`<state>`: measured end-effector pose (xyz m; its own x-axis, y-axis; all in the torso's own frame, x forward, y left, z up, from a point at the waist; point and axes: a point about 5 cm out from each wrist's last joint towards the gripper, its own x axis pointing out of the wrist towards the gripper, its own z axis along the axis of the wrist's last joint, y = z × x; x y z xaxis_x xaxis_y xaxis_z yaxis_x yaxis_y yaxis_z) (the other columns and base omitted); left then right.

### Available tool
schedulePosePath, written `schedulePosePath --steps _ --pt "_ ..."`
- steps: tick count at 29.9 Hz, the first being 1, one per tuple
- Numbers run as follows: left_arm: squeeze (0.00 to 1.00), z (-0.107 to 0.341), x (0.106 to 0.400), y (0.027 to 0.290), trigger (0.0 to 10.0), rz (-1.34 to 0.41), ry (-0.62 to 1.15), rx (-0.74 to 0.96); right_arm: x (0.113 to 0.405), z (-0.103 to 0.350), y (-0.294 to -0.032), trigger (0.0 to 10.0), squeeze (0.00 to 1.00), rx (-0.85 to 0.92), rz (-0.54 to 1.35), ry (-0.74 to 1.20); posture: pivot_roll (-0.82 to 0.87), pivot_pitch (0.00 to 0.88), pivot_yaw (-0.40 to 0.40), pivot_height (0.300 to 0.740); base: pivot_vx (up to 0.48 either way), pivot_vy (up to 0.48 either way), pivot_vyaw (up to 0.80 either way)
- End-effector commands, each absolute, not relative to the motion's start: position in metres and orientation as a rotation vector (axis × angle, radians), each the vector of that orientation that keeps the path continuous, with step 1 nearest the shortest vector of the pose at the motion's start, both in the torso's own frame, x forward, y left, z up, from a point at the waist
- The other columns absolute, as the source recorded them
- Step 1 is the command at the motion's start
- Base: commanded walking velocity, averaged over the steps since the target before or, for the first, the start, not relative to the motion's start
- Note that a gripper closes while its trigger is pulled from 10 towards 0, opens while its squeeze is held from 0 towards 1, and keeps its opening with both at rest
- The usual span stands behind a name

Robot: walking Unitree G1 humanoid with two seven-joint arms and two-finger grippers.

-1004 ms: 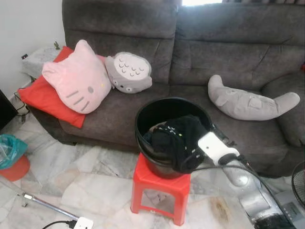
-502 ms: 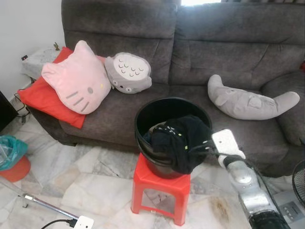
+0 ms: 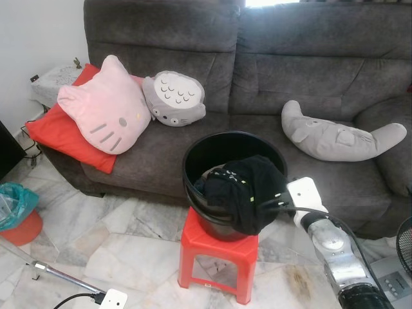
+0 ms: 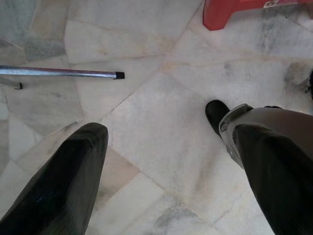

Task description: Hang hanger

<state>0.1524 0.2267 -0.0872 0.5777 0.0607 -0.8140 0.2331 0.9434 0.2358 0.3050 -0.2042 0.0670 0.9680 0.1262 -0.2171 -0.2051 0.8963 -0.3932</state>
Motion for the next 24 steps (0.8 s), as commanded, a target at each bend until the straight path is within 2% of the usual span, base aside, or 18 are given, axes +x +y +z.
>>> schedulePosePath --steps 1,4,10,11,13,24 --pt "0.0 -0.087 0.154 0.227 10.0 -0.106 0.947 0.356 0.306 0.071 -0.205 10.0 0.0 -0.443 0.183 0.168 -0.13 0.0 0.037 0.74 0.0 0.0 0.0" --pt "0.0 -0.087 0.154 0.226 10.0 -0.108 0.946 0.355 0.306 0.074 -0.209 10.0 0.0 -0.539 0.205 0.157 -0.14 0.0 0.039 0.74 0.0 0.0 0.0" --pt "0.0 -0.087 0.154 0.225 10.0 -0.112 0.943 0.354 0.307 0.076 -0.218 10.0 0.0 -0.622 0.219 0.154 -0.14 0.0 0.04 0.74 0.0 0.0 0.0" --pt "0.0 -0.086 0.155 0.225 10.0 -0.112 0.941 0.353 0.307 0.077 -0.222 10.0 0.0 -0.71 0.231 0.154 -0.14 0.0 0.04 0.74 0.0 0.0 0.0" --pt "0.0 -0.086 0.155 0.225 10.0 -0.112 0.937 0.353 0.309 0.079 -0.226 10.0 0.0 -0.777 0.248 0.156 -0.13 0.0 0.042 0.74 0.0 0.0 0.0" --pt "0.0 -0.084 0.159 0.227 10.0 -0.105 0.919 0.356 0.315 0.087 -0.238 10.0 0.0 -0.75 0.212 0.142 -0.13 0.0 0.045 0.74 0.0 0.0 0.0"
